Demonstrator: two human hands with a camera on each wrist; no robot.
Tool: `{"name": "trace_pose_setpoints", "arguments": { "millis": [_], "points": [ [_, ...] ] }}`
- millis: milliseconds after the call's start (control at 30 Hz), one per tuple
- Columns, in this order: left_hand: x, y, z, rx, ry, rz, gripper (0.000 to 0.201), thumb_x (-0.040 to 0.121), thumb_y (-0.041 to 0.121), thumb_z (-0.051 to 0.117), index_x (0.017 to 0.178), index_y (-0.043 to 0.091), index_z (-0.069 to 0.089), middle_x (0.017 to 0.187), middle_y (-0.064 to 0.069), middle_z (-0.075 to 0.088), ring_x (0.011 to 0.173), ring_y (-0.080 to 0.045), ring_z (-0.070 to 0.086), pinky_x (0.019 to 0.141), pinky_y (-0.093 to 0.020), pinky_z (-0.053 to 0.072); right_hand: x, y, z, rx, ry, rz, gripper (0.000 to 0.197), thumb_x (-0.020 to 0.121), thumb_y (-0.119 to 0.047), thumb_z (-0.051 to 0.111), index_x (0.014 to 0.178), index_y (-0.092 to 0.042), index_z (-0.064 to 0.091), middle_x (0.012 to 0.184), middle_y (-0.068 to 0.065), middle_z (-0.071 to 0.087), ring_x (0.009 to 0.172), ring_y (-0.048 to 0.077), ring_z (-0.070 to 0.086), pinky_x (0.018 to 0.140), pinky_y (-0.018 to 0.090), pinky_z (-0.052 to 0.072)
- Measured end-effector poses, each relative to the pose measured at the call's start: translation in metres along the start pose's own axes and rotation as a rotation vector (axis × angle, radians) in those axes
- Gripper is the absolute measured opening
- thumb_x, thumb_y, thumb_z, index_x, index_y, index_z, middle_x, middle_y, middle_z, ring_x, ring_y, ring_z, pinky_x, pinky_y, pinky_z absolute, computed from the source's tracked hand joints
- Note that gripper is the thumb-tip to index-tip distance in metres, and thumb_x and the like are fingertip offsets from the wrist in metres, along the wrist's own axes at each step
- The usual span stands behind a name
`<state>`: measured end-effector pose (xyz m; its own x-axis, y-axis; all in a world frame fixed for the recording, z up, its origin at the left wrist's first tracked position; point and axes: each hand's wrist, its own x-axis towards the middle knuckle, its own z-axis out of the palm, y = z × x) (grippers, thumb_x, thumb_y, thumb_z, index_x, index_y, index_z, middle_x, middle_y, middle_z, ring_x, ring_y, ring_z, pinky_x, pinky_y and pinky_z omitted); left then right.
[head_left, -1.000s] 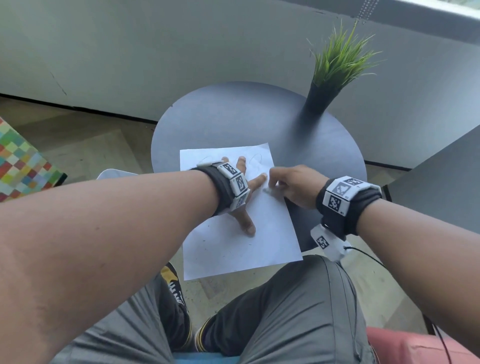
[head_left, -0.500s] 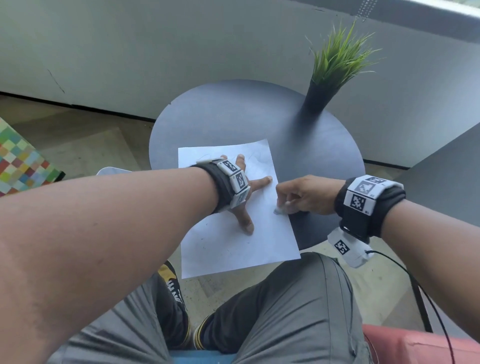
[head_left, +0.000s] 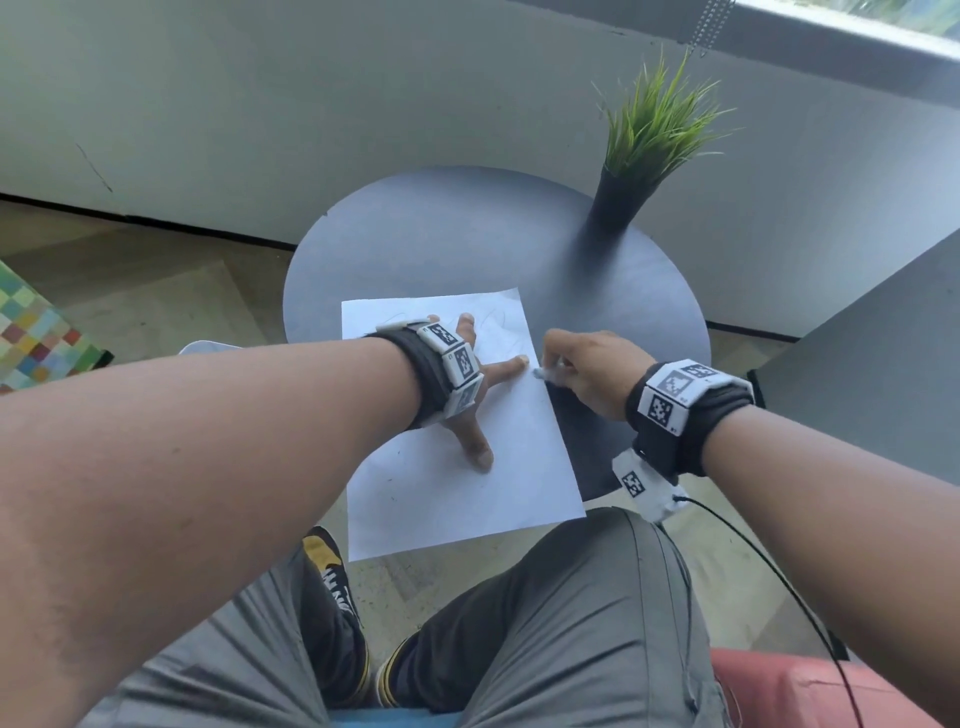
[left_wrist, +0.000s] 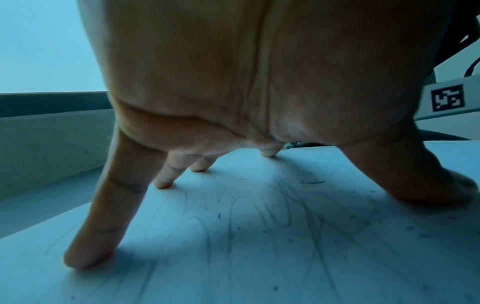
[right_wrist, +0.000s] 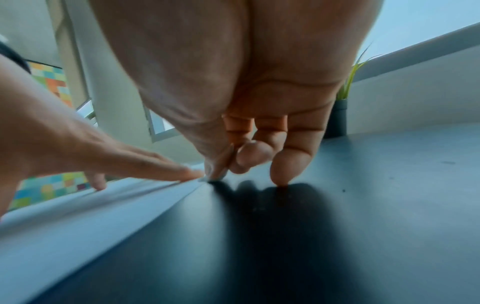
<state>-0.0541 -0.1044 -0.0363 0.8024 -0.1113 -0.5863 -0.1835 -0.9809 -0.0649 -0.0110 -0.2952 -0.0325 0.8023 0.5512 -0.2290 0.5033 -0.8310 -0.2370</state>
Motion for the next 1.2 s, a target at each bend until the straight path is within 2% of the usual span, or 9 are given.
{"name": "trace_pose_setpoints", "arguments": {
  "millis": [167,300,400,500,633,800,967,1133,1200],
  "points": [
    [-0.003,0.001,-0.001,-0.014,-0.004,-0.009,0.137,0.033,0.092,0.067,0.139,0.065,-0.015,0.159,-0.016,-0.026,0.141,-0.060,-0.001,0.108,-0.072,0.022,-0.008,-0.008,-0.006,0.046,-0.362,-0.097,0.016,0.091,-0.043,0.062,0.091,-0.028,0.057,0.078,-0.010,0.056,0.072,0.010,0.052,0.059,0.022,0.036],
    [0.001,0.009,-0.005,-0.091,0.082,0.023,0.112,0.051,0.094,0.057,0.146,0.053,0.015,0.162,-0.012,-0.003,0.144,-0.051,-0.002,0.108,-0.070,0.023,0.001,-0.005,-0.003,0.111,-0.133,-0.024,0.022,0.091,-0.047,0.060,0.095,-0.026,0.055,0.080,-0.010,0.059,0.076,0.016,0.056,0.065,0.027,0.041],
    [0.002,0.019,-0.002,-0.091,0.178,0.063,0.106,0.055,0.092,0.058,0.142,0.040,0.026,0.156,-0.008,0.017,0.141,-0.041,0.015,0.098,-0.066,0.036,0.008,-0.005,0.002,0.121,-0.029,0.021,0.016,0.093,-0.039,0.058,0.097,-0.024,0.054,0.077,-0.009,0.061,0.079,0.021,0.057,0.068,0.029,0.041],
    [0.003,0.019,0.003,-0.070,0.220,0.072,0.112,0.050,0.090,0.064,0.140,0.037,0.023,0.155,-0.007,0.017,0.140,-0.039,0.017,0.091,-0.067,0.039,0.002,-0.003,0.001,0.114,-0.084,-0.032,0.015,0.092,-0.039,0.059,0.095,-0.025,0.055,0.079,-0.008,0.059,0.077,0.019,0.057,0.063,0.025,0.039],
    [0.006,0.011,0.000,-0.003,0.120,0.084,0.130,0.052,0.083,0.071,0.153,0.041,0.001,0.163,-0.005,-0.005,0.147,-0.038,0.000,0.105,-0.066,0.028,-0.010,-0.008,-0.005,0.044,-0.392,-0.153,0.018,0.089,-0.048,0.063,0.085,-0.032,0.054,0.072,-0.011,0.053,0.063,0.001,0.049,0.057,0.015,0.035],
    [0.012,0.007,-0.001,0.009,0.058,0.100,0.138,0.048,0.083,0.073,0.152,0.046,-0.010,0.163,-0.006,-0.018,0.148,-0.040,-0.011,0.112,-0.069,0.018,0.001,-0.001,0.004,0.066,-0.042,-0.094,0.023,0.090,-0.052,0.058,0.088,-0.029,0.054,0.080,-0.006,0.061,0.075,0.015,0.055,0.068,0.029,0.044],
    [0.015,0.008,-0.001,0.036,0.042,0.087,0.146,0.041,0.086,0.072,0.151,0.045,-0.016,0.162,-0.007,-0.022,0.147,-0.045,-0.014,0.113,-0.068,0.015,-0.013,-0.008,0.003,0.031,-0.330,-0.239,0.025,0.090,-0.048,0.061,0.075,-0.034,0.048,0.068,-0.009,0.052,0.065,0.007,0.049,0.058,0.015,0.036],
    [0.014,0.009,-0.001,0.016,0.059,0.105,0.144,0.044,0.082,0.075,0.152,0.045,-0.012,0.162,-0.009,-0.019,0.147,-0.045,-0.012,0.113,-0.068,0.015,0.001,0.004,0.008,0.078,0.022,-0.112,0.022,0.093,-0.044,0.057,0.085,-0.026,0.049,0.069,-0.008,0.052,0.068,0.018,0.049,0.063,0.029,0.036],
    [0.013,0.008,-0.001,0.021,0.051,0.099,0.144,0.044,0.082,0.075,0.152,0.045,-0.013,0.162,-0.009,-0.020,0.147,-0.046,-0.013,0.113,-0.068,0.015,-0.004,0.004,0.009,0.073,-0.063,-0.177,0.023,0.093,-0.044,0.058,0.079,-0.031,0.044,0.067,-0.009,0.050,0.065,0.009,0.048,0.061,0.027,0.035]
  ]
}}
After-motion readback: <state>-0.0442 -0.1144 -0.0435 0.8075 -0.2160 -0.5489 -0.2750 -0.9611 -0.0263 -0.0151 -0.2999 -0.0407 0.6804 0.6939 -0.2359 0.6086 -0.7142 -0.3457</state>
